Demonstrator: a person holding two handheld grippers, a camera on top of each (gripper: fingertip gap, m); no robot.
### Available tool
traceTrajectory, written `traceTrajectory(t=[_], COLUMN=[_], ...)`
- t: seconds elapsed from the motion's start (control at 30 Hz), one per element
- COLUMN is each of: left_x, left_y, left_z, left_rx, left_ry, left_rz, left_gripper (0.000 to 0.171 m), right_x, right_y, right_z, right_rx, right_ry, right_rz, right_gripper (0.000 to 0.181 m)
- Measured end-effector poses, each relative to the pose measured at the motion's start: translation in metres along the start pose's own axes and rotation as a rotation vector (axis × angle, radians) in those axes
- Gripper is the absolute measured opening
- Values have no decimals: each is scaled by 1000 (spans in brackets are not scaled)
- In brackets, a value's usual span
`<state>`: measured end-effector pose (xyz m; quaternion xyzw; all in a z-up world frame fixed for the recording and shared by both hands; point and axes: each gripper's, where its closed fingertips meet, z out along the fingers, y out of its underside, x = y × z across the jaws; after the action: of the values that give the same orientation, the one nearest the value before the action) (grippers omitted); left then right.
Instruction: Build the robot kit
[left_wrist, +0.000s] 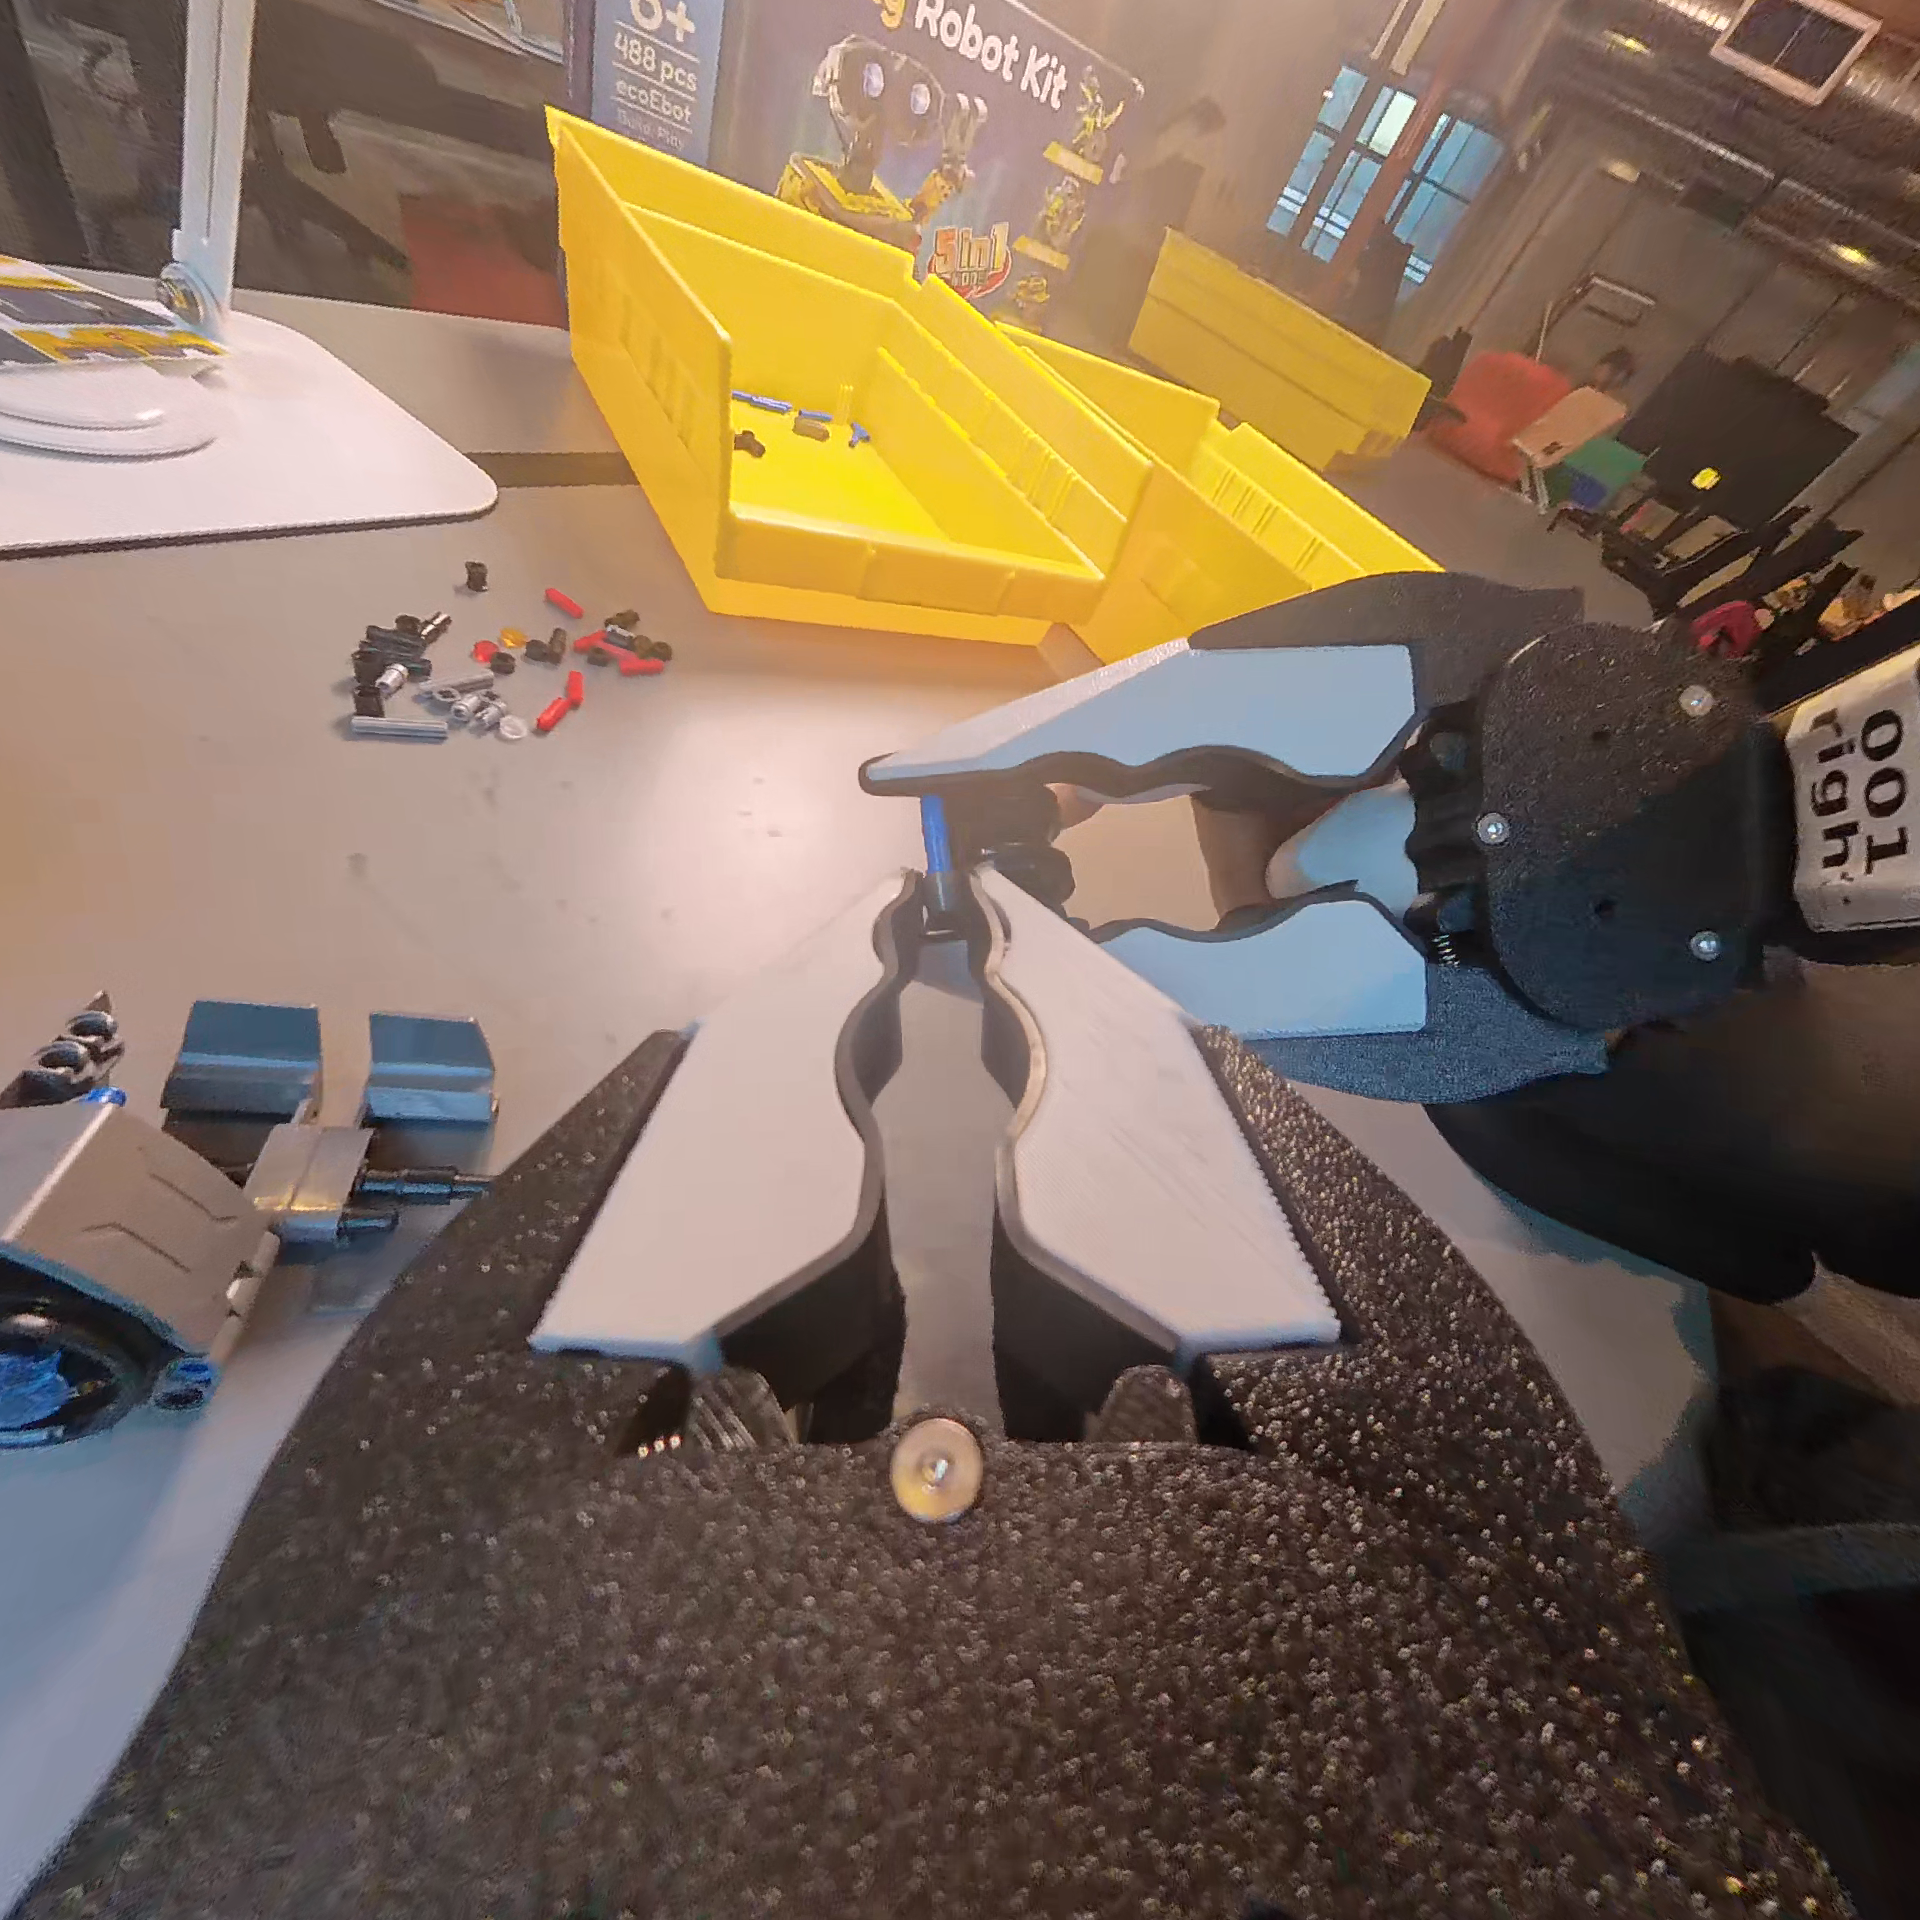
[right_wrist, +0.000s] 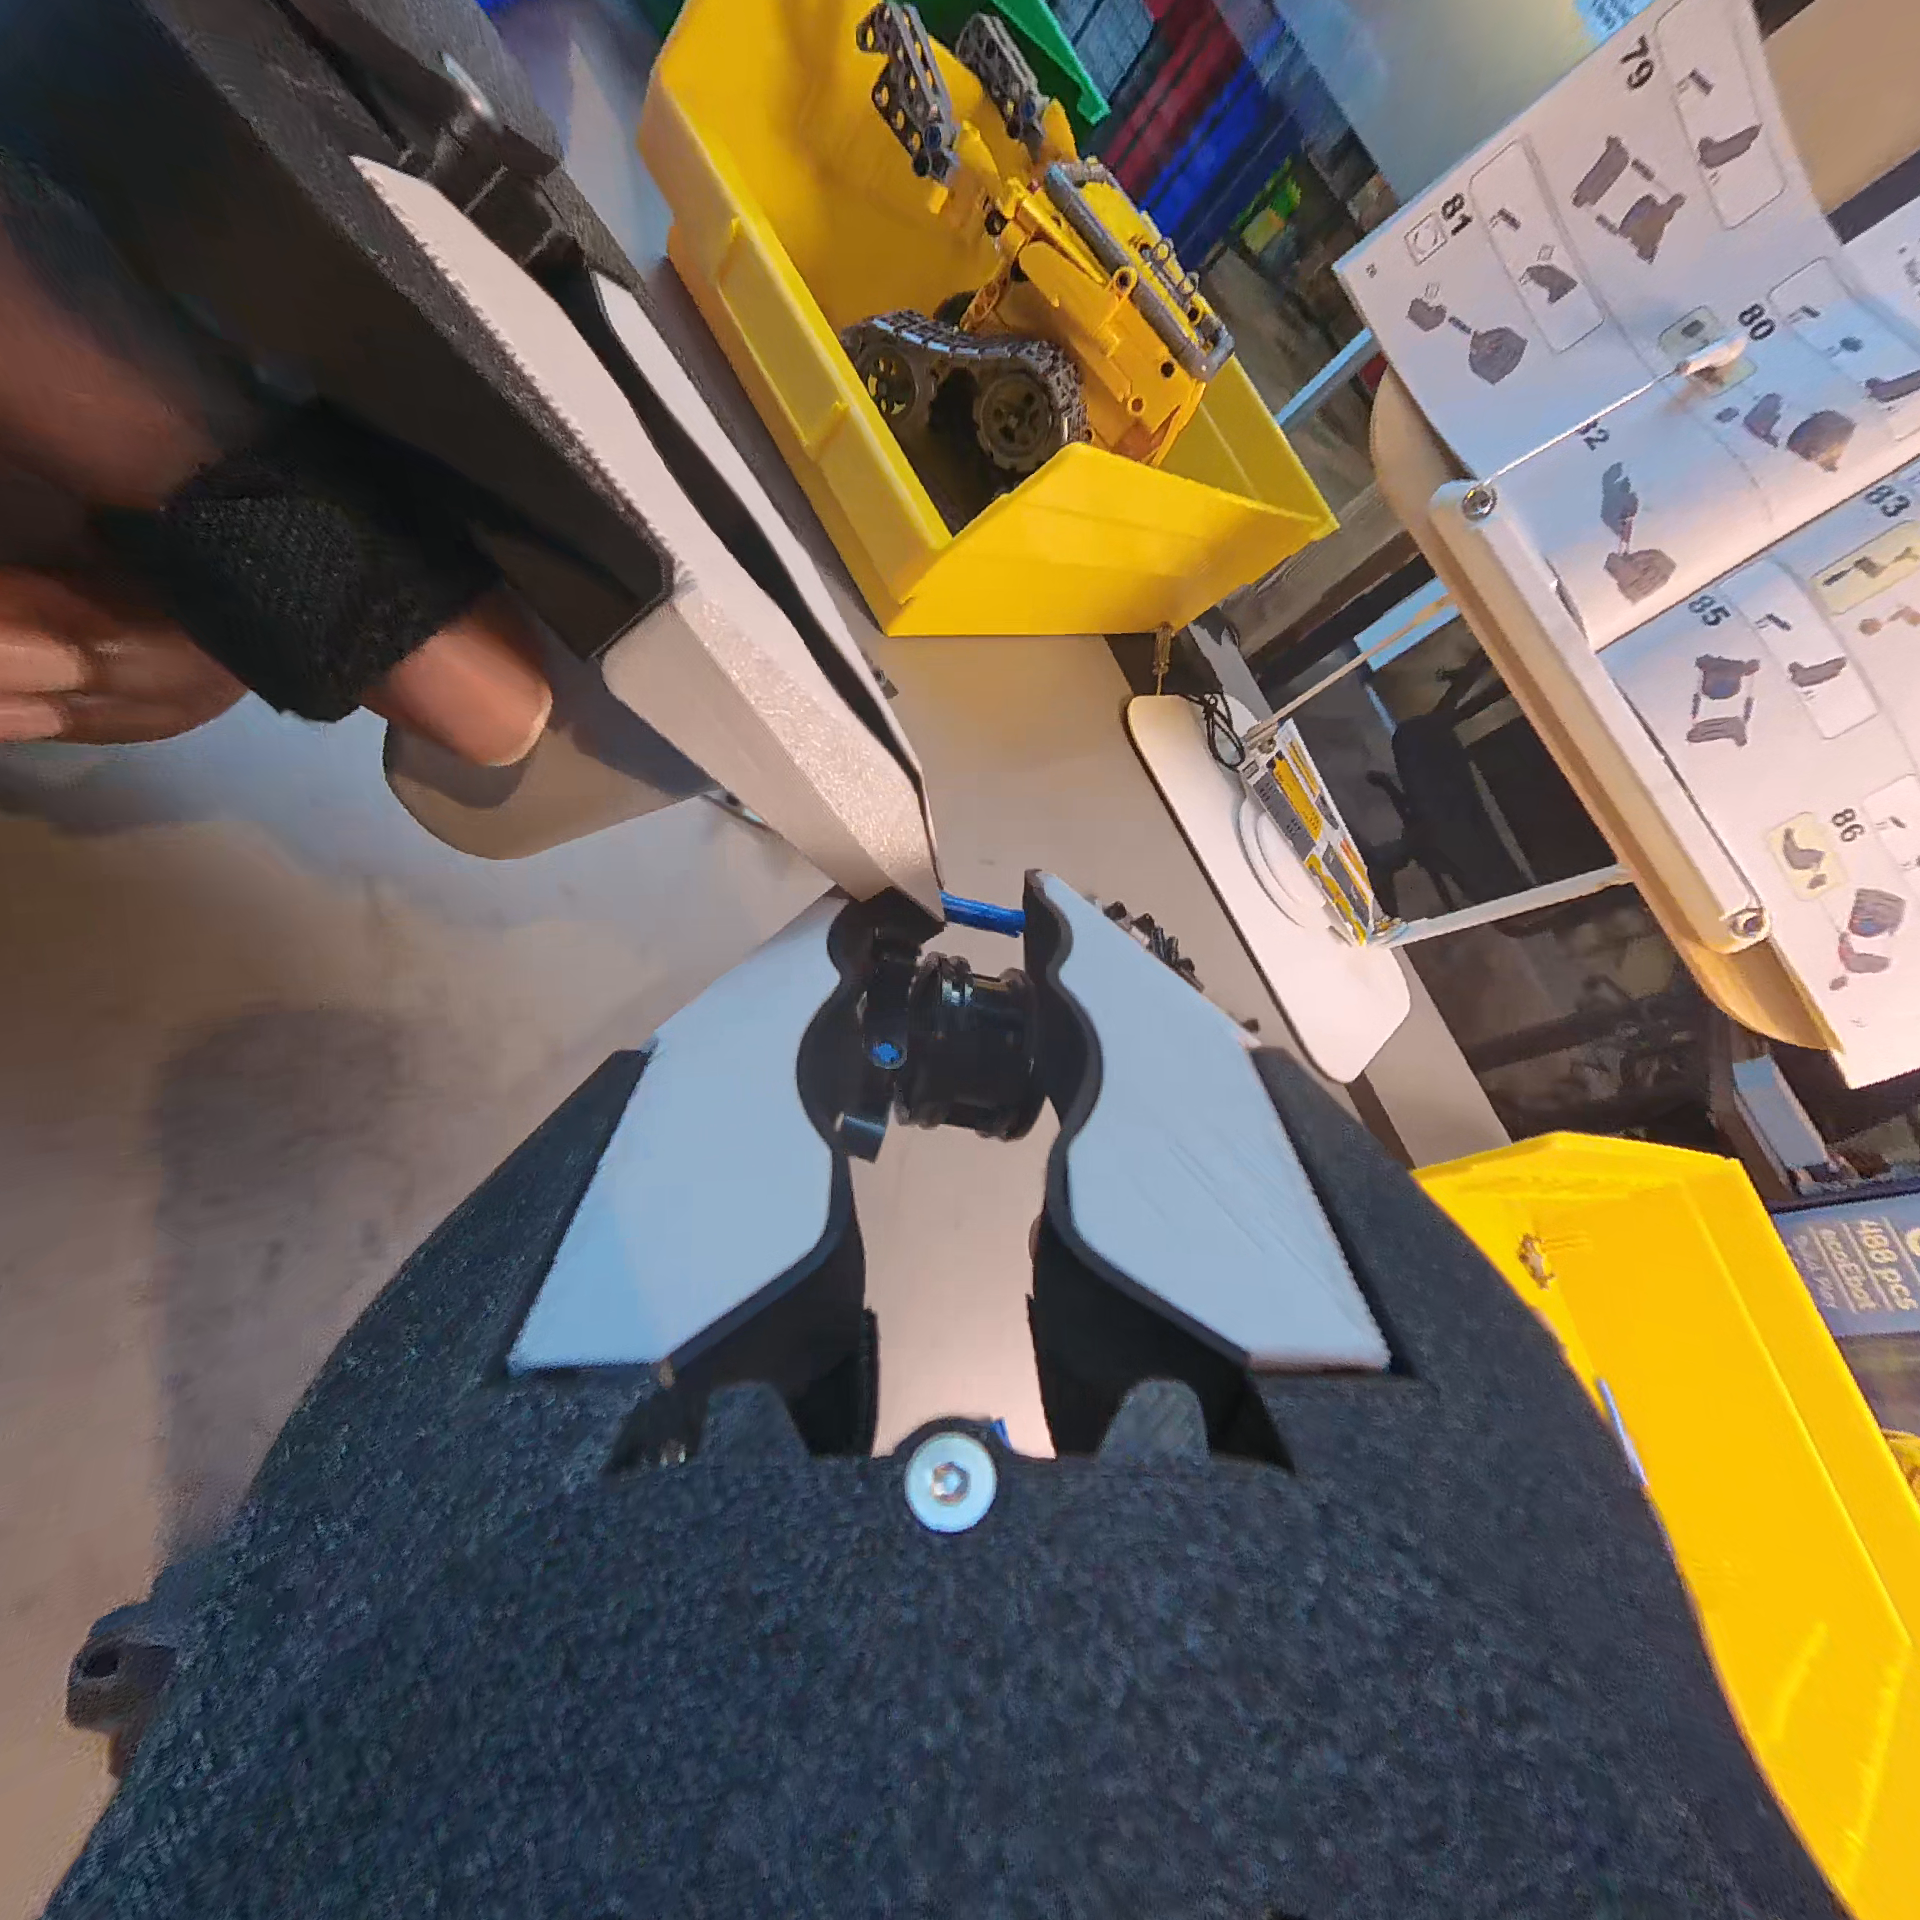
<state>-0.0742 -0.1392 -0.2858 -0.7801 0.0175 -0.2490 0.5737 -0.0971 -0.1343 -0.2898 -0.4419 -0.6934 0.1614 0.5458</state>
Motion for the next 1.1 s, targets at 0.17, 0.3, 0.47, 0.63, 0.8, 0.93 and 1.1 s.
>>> traceTrajectory(t=[0.17,0.3,0.47,0.63,0.8,0.93,1.1], left_x=[4,6,8,12,9,12,15], left_y=[-6,-6,-8,-9,-2,5,5], left_z=[-12,-19,-19,-18,-13,-10,-12], left_rx=[35,39,29,15,-26,-63,-76], left_ry=[139,234,199,163,123,120,133], left_rz=[-178,-285,-195,-90,7,67,100], left_gripper=[17,19,13,20,15,13,12], right_x=[3,3,5,6,1,-10,-11], right_y=[-8,-13,-18,-20,-17,-18,-20], right_z=[-5,-8,-13,-15,-14,-11,-14], right_rx=[110,151,182,182,174,182,212], right_ry=[1,29,90,130,128,91,67], right_rz=[-6,-80,-168,-247,-298,-294,-266], right_gripper=[27,27,26,26,25,24,24])
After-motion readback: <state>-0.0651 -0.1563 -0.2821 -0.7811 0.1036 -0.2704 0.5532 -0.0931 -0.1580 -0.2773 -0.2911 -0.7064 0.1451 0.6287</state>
